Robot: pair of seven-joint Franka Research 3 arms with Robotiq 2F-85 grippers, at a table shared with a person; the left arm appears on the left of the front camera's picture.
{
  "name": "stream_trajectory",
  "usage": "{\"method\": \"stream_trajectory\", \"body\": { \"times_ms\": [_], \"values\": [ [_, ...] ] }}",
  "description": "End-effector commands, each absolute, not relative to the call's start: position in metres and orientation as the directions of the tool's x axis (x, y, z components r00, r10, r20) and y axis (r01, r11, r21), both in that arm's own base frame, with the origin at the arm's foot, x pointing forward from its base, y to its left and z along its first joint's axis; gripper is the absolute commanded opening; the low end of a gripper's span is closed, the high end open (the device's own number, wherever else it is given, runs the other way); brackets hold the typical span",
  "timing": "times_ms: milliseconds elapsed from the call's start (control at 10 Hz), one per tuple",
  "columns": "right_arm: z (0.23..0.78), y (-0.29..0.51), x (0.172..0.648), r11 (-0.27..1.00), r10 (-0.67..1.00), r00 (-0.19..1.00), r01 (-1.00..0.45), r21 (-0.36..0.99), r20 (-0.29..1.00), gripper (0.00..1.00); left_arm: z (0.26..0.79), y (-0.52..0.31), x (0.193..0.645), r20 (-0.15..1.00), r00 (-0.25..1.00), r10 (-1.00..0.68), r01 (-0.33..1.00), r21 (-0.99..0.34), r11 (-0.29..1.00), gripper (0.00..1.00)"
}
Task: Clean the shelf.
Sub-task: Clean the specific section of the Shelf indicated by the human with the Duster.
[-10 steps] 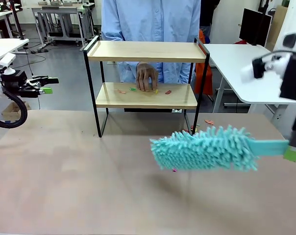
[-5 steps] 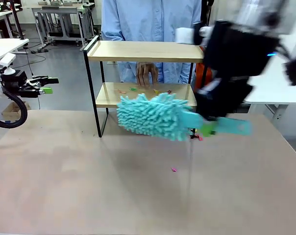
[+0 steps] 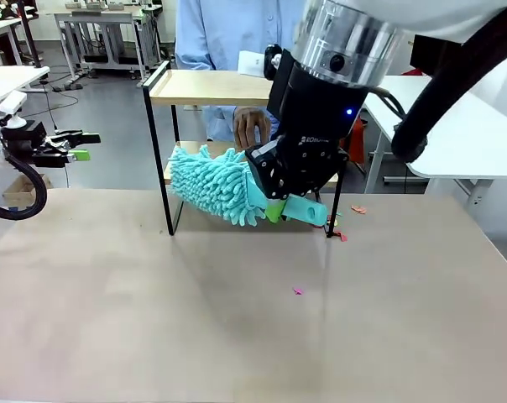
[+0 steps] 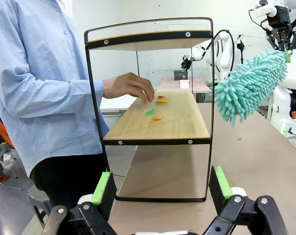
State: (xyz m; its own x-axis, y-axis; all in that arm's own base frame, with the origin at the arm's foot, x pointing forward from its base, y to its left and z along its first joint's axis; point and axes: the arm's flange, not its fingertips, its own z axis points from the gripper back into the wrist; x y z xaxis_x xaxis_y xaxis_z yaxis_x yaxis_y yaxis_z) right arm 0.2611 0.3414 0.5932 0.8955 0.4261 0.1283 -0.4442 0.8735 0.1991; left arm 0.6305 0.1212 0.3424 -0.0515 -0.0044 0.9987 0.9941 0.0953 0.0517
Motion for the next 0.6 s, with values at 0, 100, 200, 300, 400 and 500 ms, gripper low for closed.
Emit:
{"method": "stream_trajectory", "body": {
  "times_ms": [0, 100, 200, 300, 400, 500],
  "values": [
    [0.596, 0.339, 0.259, 0.891, 0.395, 0.911, -0.412, 0.192, 0.122, 0.13, 0.346, 0.121, 0.63, 0.998, -0.056, -0.008, 0.994, 0.057, 0.098, 1.0],
    [0.593, 0.341, 0.261, 0.874, 0.426, 0.896, -0.444, 0.199, 0.128, 0.13, 0.346, 0.121, 0.63, 0.998, -0.056, -0.008, 0.994, 0.057, 0.098, 1.0],
    [0.6, 0.374, 0.265, 0.886, 0.402, 0.892, -0.436, 0.16, 0.206, 0.13, 0.346, 0.121, 0.63, 0.998, -0.056, -0.008, 0.994, 0.057, 0.098, 1.0],
    [0.602, 0.395, 0.274, 0.909, 0.349, 0.905, -0.39, 0.149, 0.242, 0.13, 0.346, 0.121, 0.63, 0.998, -0.056, -0.008, 0.994, 0.057, 0.098, 1.0],
    [0.601, 0.413, 0.281, 0.925, 0.284, 0.926, -0.333, 0.183, 0.25, 0.13, 0.346, 0.121, 0.63, 0.998, -0.056, -0.008, 0.994, 0.057, 0.098, 1.0],
    [0.597, 0.428, 0.287, 0.943, 0.227, 0.937, -0.28, 0.181, 0.265, 0.13, 0.346, 0.121, 0.63, 0.998, -0.056, -0.008, 0.994, 0.057, 0.098, 1.0]
  ]
}}
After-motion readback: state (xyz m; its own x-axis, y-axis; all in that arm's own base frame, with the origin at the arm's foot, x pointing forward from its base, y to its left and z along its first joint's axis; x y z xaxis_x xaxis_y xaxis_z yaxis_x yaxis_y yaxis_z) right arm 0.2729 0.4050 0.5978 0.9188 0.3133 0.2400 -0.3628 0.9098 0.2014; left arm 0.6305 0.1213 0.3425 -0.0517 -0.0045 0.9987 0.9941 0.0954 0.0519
